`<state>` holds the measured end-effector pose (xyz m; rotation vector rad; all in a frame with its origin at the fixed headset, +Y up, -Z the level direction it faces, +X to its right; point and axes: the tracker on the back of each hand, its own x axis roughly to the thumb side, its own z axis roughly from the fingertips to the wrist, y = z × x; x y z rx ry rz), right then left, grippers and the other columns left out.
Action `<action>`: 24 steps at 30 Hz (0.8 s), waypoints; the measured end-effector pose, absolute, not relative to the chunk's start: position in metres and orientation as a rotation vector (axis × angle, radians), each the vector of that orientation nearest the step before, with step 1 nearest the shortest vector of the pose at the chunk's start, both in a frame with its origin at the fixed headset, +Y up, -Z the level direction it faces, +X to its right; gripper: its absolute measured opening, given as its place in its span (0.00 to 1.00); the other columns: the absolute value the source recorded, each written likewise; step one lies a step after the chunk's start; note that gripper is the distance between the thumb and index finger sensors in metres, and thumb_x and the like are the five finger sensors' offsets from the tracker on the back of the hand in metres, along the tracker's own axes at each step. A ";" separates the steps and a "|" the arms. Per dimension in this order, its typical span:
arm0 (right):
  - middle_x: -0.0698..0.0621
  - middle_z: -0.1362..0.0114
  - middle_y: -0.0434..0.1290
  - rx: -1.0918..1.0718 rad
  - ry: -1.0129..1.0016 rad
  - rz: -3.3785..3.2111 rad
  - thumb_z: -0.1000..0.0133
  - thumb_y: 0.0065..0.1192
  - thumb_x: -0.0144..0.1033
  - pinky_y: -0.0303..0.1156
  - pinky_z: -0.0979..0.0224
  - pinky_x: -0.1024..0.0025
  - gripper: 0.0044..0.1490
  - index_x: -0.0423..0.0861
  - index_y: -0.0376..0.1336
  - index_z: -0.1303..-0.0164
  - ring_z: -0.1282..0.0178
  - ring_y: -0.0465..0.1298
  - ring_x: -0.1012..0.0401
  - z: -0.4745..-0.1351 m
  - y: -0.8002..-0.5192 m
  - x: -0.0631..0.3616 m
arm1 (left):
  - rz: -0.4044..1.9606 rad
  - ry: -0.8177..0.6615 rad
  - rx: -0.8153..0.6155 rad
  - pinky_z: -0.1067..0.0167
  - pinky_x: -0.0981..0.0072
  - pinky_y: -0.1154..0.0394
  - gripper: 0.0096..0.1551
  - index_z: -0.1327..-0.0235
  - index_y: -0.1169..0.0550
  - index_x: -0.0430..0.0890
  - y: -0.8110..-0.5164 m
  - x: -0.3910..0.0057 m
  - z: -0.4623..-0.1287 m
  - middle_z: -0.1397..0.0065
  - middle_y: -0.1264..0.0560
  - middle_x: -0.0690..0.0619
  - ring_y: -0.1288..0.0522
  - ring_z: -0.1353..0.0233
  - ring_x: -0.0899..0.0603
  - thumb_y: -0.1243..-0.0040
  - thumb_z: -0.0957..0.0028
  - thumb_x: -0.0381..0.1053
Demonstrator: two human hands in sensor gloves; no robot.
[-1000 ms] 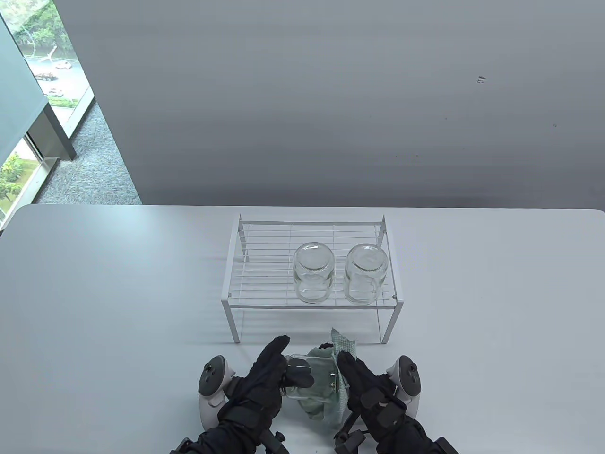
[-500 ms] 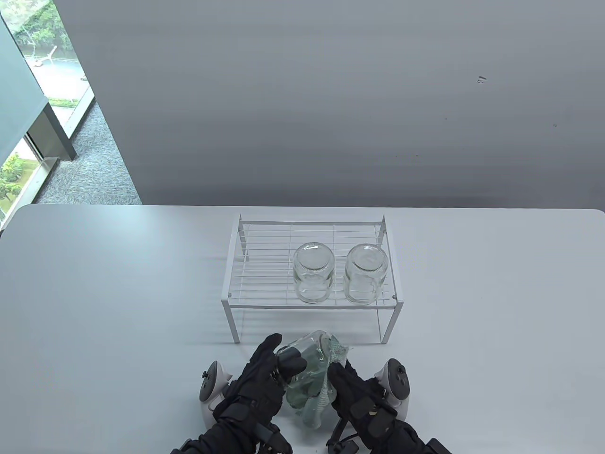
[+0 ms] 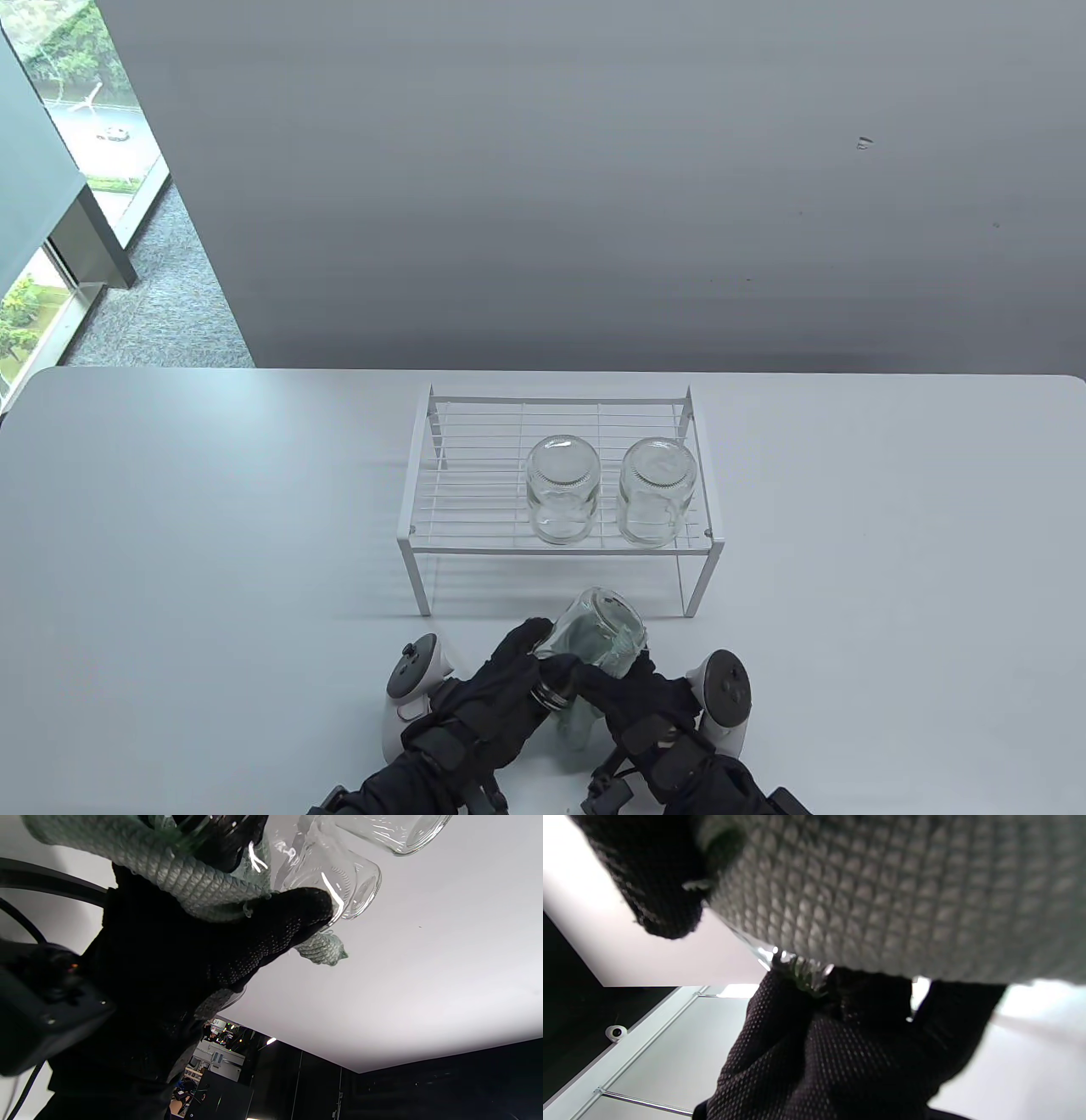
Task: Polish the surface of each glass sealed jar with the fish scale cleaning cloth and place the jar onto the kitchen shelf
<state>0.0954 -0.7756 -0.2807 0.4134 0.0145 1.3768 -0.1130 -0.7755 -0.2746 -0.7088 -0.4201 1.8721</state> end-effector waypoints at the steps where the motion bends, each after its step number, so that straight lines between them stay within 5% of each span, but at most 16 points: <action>1: 0.25 0.28 0.50 0.407 -0.022 1.392 0.48 0.72 0.56 0.57 0.38 0.28 0.70 0.26 0.33 0.28 0.32 0.62 0.29 -0.281 -0.775 0.096 | 1.871 -0.422 -0.709 0.30 0.31 0.54 0.34 0.22 0.57 0.49 -0.776 -0.113 -0.275 0.24 0.38 0.43 0.29 0.25 0.42 0.63 0.38 0.49; 9: 0.25 0.33 0.57 0.357 -0.109 1.437 0.48 0.71 0.60 0.60 0.39 0.32 0.69 0.23 0.39 0.29 0.38 0.68 0.31 -0.281 -0.770 0.104 | 1.574 -0.409 -0.627 0.32 0.29 0.52 0.36 0.21 0.48 0.50 -0.770 -0.122 -0.279 0.28 0.35 0.32 0.28 0.32 0.32 0.54 0.39 0.55; 13: 0.25 0.34 0.59 0.369 -0.078 1.462 0.47 0.69 0.62 0.62 0.40 0.33 0.69 0.22 0.40 0.29 0.40 0.70 0.32 -0.280 -0.770 0.106 | 1.385 -0.455 -0.561 0.33 0.27 0.52 0.41 0.21 0.44 0.42 -0.763 -0.128 -0.283 0.25 0.41 0.27 0.33 0.29 0.28 0.49 0.41 0.60; 19: 0.23 0.35 0.60 0.407 0.005 1.477 0.47 0.69 0.62 0.62 0.41 0.32 0.68 0.21 0.41 0.29 0.42 0.71 0.32 -0.278 -0.770 0.099 | 1.452 -0.535 -0.666 0.31 0.27 0.54 0.54 0.22 0.52 0.35 -0.763 -0.127 -0.282 0.23 0.48 0.25 0.39 0.25 0.25 0.44 0.43 0.65; 24: 0.22 0.35 0.60 0.472 0.001 1.568 0.43 0.64 0.60 0.62 0.42 0.32 0.65 0.20 0.41 0.28 0.42 0.70 0.30 -0.279 -0.767 0.099 | 1.365 -0.527 -0.541 0.31 0.29 0.50 0.56 0.22 0.52 0.35 -0.761 -0.127 -0.282 0.23 0.44 0.27 0.35 0.26 0.27 0.42 0.46 0.66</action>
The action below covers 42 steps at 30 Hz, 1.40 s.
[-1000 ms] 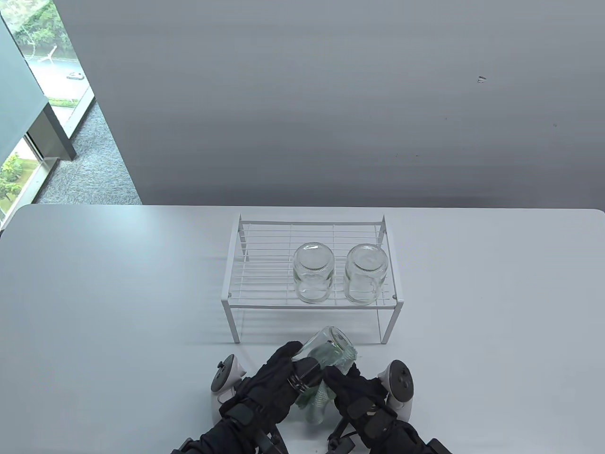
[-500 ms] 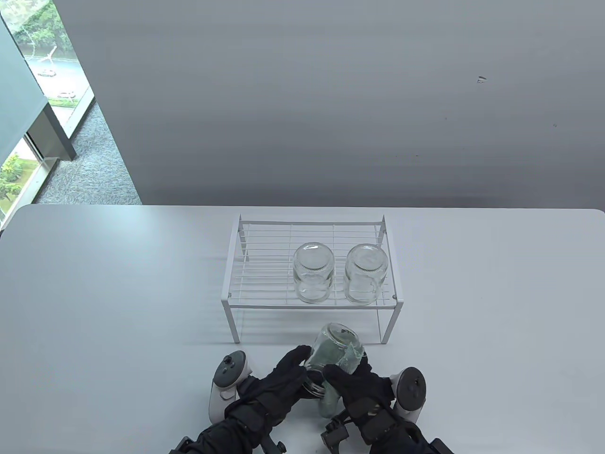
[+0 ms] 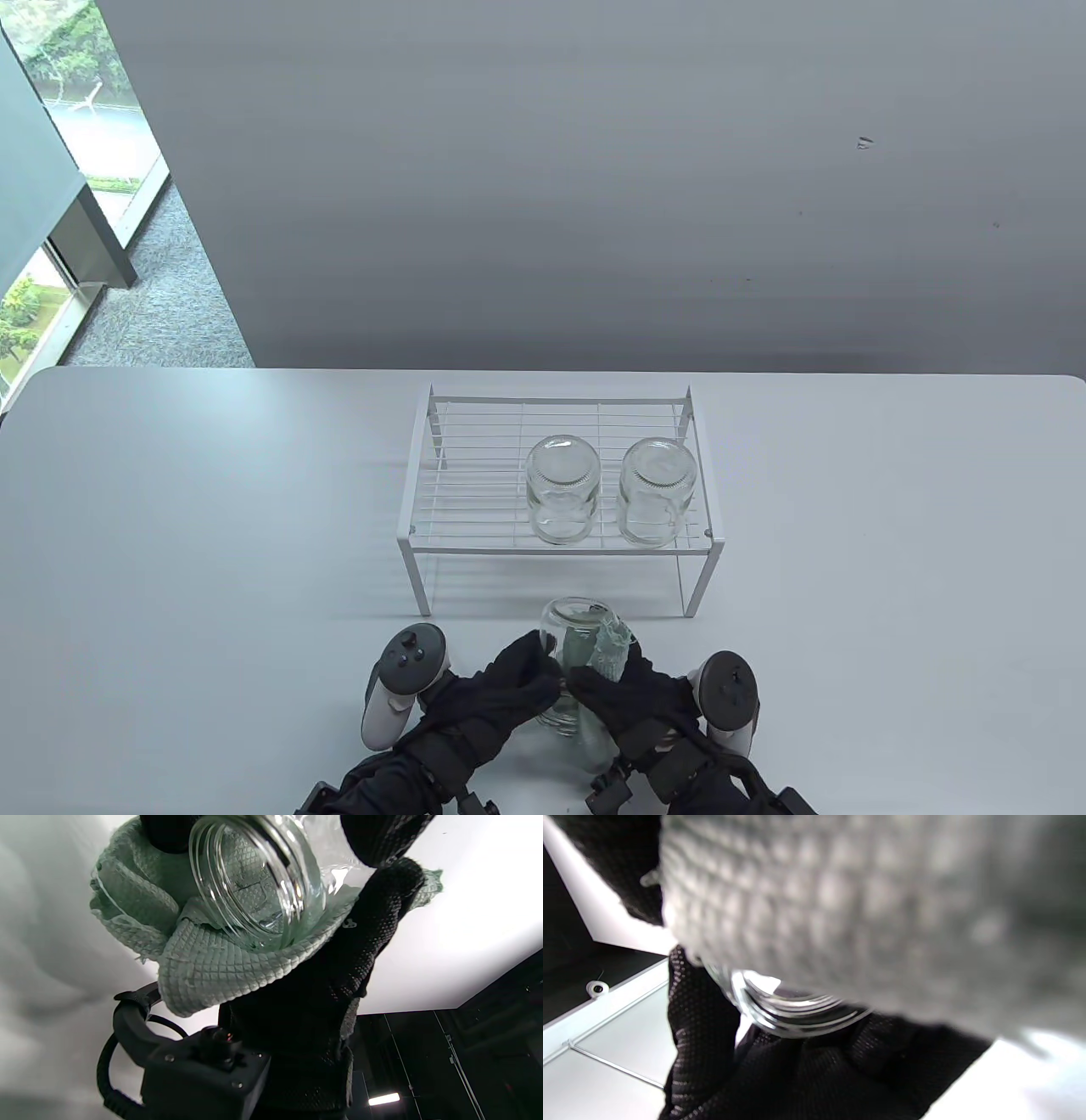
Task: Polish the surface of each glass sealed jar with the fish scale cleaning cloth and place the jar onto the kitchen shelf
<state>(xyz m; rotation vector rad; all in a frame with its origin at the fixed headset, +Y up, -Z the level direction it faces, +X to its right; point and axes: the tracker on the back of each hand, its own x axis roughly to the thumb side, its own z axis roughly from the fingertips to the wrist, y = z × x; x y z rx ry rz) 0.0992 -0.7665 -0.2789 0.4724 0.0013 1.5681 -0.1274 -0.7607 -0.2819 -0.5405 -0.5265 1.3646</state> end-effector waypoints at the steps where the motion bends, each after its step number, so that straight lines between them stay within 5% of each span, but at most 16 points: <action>1: 0.21 0.35 0.60 0.471 0.003 1.567 0.43 0.62 0.59 0.61 0.43 0.32 0.63 0.21 0.42 0.28 0.43 0.70 0.30 -0.279 -0.767 0.099 | 1.361 -0.527 -0.544 0.30 0.29 0.49 0.58 0.23 0.53 0.34 -0.761 -0.127 -0.282 0.23 0.44 0.27 0.35 0.26 0.27 0.42 0.46 0.67; 12: 0.19 0.37 0.63 0.627 -0.055 1.720 0.41 0.60 0.45 0.63 0.45 0.32 0.48 0.23 0.50 0.27 0.46 0.72 0.28 -0.277 -0.751 0.092 | 1.511 -0.412 -0.622 0.31 0.31 0.43 0.70 0.26 0.54 0.31 -0.773 -0.134 -0.284 0.24 0.41 0.28 0.30 0.28 0.26 0.34 0.53 0.75; 22: 0.20 0.40 0.68 0.758 -0.088 1.793 0.43 0.61 0.35 0.67 0.46 0.35 0.38 0.25 0.58 0.29 0.49 0.77 0.32 -0.274 -0.740 0.097 | 1.587 -0.369 -0.485 0.30 0.34 0.41 0.69 0.26 0.50 0.31 -0.762 -0.154 -0.292 0.24 0.38 0.33 0.28 0.28 0.28 0.34 0.53 0.77; 36: 0.23 0.41 0.72 0.858 0.071 2.006 0.43 0.62 0.33 0.68 0.47 0.36 0.34 0.25 0.64 0.34 0.51 0.79 0.34 -0.282 -0.746 0.100 | 1.268 -0.533 0.194 0.27 0.36 0.41 0.69 0.24 0.48 0.34 -0.674 -0.196 -0.290 0.23 0.36 0.36 0.27 0.27 0.30 0.32 0.57 0.77; 42: 0.23 0.42 0.72 0.853 0.063 2.008 0.43 0.62 0.33 0.68 0.47 0.36 0.34 0.25 0.64 0.34 0.51 0.79 0.34 -0.283 -0.745 0.102 | 1.048 -0.439 0.460 0.28 0.34 0.42 0.69 0.23 0.49 0.36 -0.639 -0.213 -0.306 0.21 0.37 0.38 0.28 0.25 0.31 0.32 0.57 0.77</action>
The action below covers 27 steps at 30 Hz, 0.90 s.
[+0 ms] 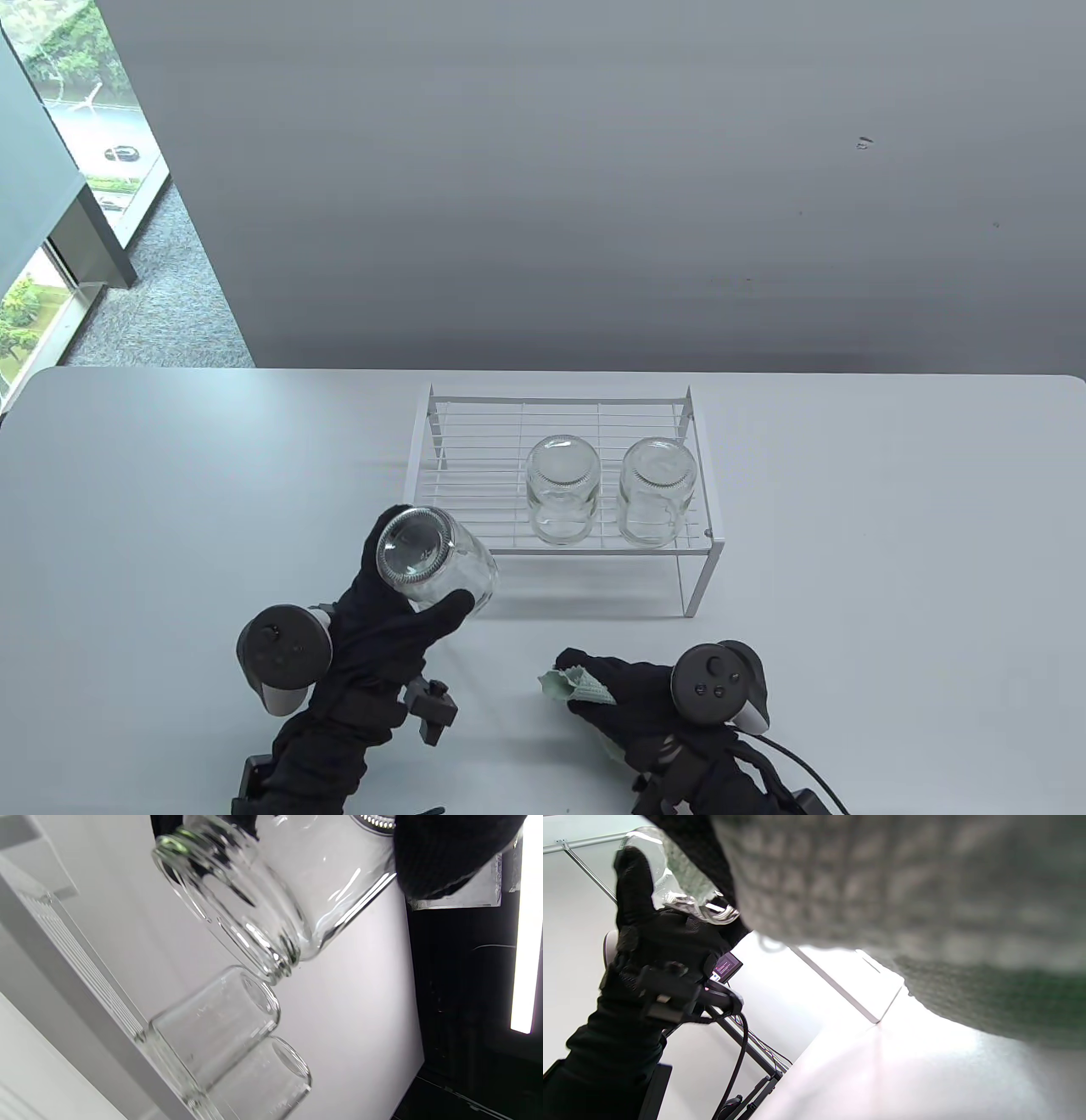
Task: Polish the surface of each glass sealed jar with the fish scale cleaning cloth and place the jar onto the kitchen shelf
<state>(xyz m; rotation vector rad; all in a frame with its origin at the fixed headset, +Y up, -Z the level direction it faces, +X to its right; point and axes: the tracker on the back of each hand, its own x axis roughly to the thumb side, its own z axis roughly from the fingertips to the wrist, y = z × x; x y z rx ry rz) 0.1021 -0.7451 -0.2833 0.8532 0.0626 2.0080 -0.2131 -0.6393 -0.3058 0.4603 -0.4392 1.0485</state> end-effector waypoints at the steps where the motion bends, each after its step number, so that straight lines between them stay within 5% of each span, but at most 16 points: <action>1: 0.23 0.42 0.72 0.853 0.063 2.007 0.43 0.62 0.33 0.68 0.47 0.36 0.34 0.25 0.64 0.34 0.51 0.79 0.34 -0.283 -0.745 0.102 | 1.030 -0.418 0.468 0.28 0.33 0.42 0.69 0.23 0.49 0.36 -0.638 -0.214 -0.310 0.21 0.37 0.38 0.28 0.25 0.31 0.32 0.57 0.77; 14: 0.23 0.42 0.72 0.835 0.060 1.985 0.43 0.61 0.34 0.68 0.47 0.37 0.35 0.25 0.64 0.33 0.51 0.79 0.34 -0.285 -0.745 0.106 | 0.845 -0.237 0.389 0.30 0.26 0.50 0.68 0.24 0.48 0.35 -0.644 -0.188 -0.375 0.23 0.35 0.37 0.27 0.26 0.29 0.31 0.58 0.76; 27: 0.23 0.42 0.72 0.837 0.074 1.966 0.42 0.61 0.35 0.68 0.47 0.37 0.35 0.25 0.63 0.33 0.51 0.79 0.34 -0.285 -0.745 0.106 | 0.855 -0.169 0.337 0.29 0.32 0.49 0.68 0.24 0.46 0.33 -0.655 -0.184 -0.385 0.25 0.34 0.34 0.27 0.30 0.24 0.30 0.57 0.75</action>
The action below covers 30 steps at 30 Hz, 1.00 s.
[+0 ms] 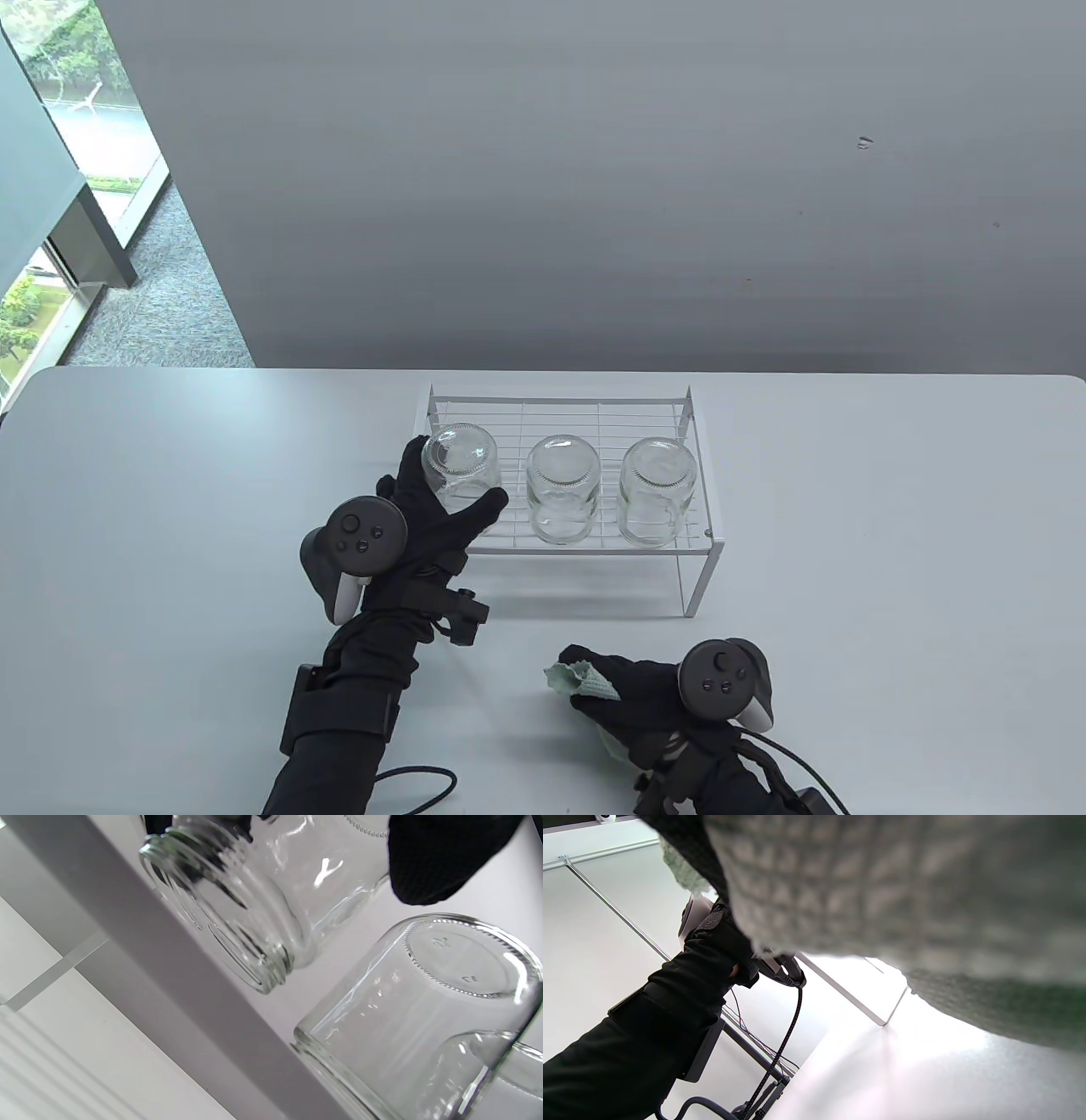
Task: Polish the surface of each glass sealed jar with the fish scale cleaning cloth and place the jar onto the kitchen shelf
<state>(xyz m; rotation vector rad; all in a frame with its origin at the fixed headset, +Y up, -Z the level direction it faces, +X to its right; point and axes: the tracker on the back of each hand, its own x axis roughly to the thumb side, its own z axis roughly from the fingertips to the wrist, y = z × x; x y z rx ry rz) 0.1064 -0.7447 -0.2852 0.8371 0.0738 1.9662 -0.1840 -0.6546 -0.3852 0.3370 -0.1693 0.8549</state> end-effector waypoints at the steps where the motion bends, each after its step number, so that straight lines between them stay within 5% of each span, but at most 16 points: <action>1: 0.23 0.42 0.72 0.837 0.074 1.967 0.42 0.61 0.35 0.68 0.47 0.37 0.35 0.25 0.63 0.33 0.51 0.79 0.34 -0.285 -0.745 0.106 | 0.844 -0.165 0.338 0.29 0.32 0.49 0.67 0.25 0.45 0.33 -0.655 -0.183 -0.385 0.25 0.33 0.34 0.27 0.30 0.24 0.30 0.58 0.75; 30: 0.24 0.42 0.72 0.833 0.086 1.961 0.42 0.60 0.36 0.68 0.47 0.37 0.35 0.25 0.63 0.33 0.51 0.79 0.34 -0.285 -0.745 0.106 | 0.741 -0.168 0.333 0.28 0.34 0.50 0.66 0.25 0.47 0.32 -0.658 -0.177 -0.386 0.26 0.33 0.32 0.25 0.32 0.25 0.34 0.55 0.75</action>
